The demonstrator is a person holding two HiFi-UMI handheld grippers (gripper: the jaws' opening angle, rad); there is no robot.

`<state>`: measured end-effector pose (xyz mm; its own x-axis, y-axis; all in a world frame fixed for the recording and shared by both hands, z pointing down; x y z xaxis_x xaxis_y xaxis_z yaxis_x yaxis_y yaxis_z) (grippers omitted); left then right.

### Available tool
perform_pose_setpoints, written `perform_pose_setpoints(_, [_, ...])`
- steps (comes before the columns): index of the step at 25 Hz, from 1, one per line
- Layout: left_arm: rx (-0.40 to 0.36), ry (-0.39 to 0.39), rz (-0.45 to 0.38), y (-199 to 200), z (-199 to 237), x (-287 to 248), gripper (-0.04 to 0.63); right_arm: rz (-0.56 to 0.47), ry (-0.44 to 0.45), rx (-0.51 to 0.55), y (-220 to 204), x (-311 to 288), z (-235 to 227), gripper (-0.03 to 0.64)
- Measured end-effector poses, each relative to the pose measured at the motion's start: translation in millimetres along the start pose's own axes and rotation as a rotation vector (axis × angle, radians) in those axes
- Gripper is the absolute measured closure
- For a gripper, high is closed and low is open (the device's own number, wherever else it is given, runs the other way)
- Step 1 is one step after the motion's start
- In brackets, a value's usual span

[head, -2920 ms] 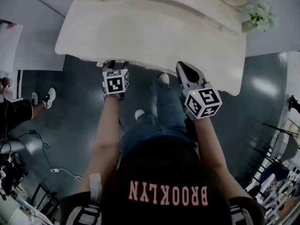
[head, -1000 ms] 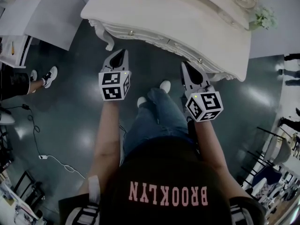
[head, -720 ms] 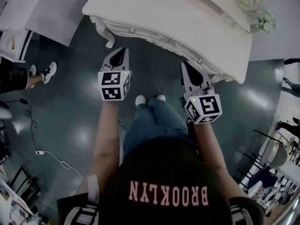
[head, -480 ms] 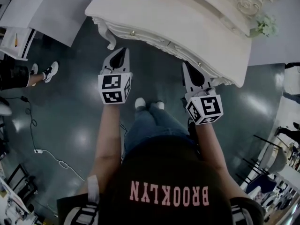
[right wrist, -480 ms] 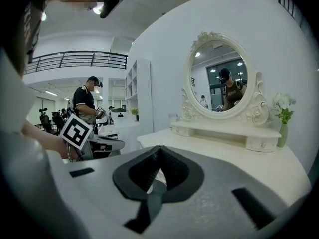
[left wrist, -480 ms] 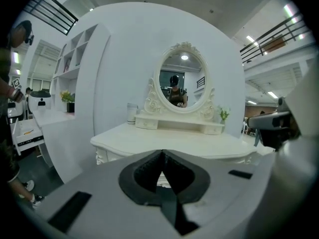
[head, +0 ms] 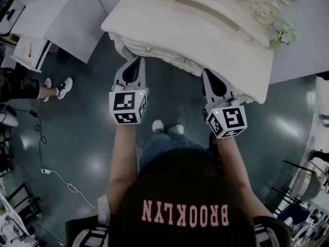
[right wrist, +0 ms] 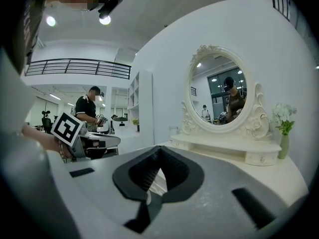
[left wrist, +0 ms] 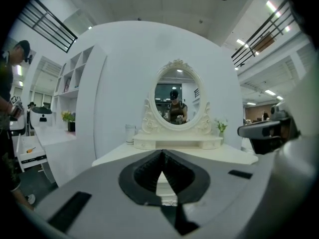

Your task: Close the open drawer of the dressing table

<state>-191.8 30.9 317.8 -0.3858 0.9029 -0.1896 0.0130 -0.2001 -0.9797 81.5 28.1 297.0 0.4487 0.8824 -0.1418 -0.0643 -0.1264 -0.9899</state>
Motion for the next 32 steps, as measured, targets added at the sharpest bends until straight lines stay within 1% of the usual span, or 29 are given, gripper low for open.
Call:
perform_pose_setpoints(8, [-0.069,0.005,-0.072,38.2,-13.2,11.7,0.591,-0.090,0.001,0.007,21.9,5.1,-3.9,0.620])
perform_pose_setpoints(11, [-0.097,0.009,-0.092,50.2,-16.6,14.0,0.591,-0.103,-0.013,0.013,25.3,4.8,-5.4,0.620])
perform_pose_setpoints(14, [-0.116,0.003,-0.099,56.5,-21.9,17.0,0.591,-0.097,-0.021,0.006,19.4,9.0,-4.0,0.620])
perform_pose_setpoints(16, [-0.125,-0.008,-0.102,58.1,-25.4,17.6,0.591,-0.085,-0.026,0.005,14.2,11.8,-2.8,0.620])
perform_pose_setpoints(19, [-0.132,-0.022,-0.103,56.8,-29.1,19.8,0.591,-0.100,-0.039,0.003,15.4,14.4,-4.0,0.620])
perform_pose_setpoints(25, [-0.132,-0.025,-0.105,57.0,-31.0,21.2,0.591,-0.108,-0.064,-0.011,16.8,19.2,-10.3,0.620])
perform_pose_setpoints(32, [-0.123,-0.032,-0.103,52.8,-33.5,18.4,0.591,-0.104,-0.066,-0.009,14.1,20.2,-11.7,0.620])
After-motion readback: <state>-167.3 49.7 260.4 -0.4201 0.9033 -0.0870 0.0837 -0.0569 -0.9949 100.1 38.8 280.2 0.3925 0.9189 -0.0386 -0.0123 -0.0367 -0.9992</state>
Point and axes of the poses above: the fingertips, and each gripper's own axes: x backward along the fingers, z to its left, y out of its top, the point moved 10 cm from there along x, backward along the fingers, and after that the axes turned 11 degrees about -y, right-handed, at the moved point
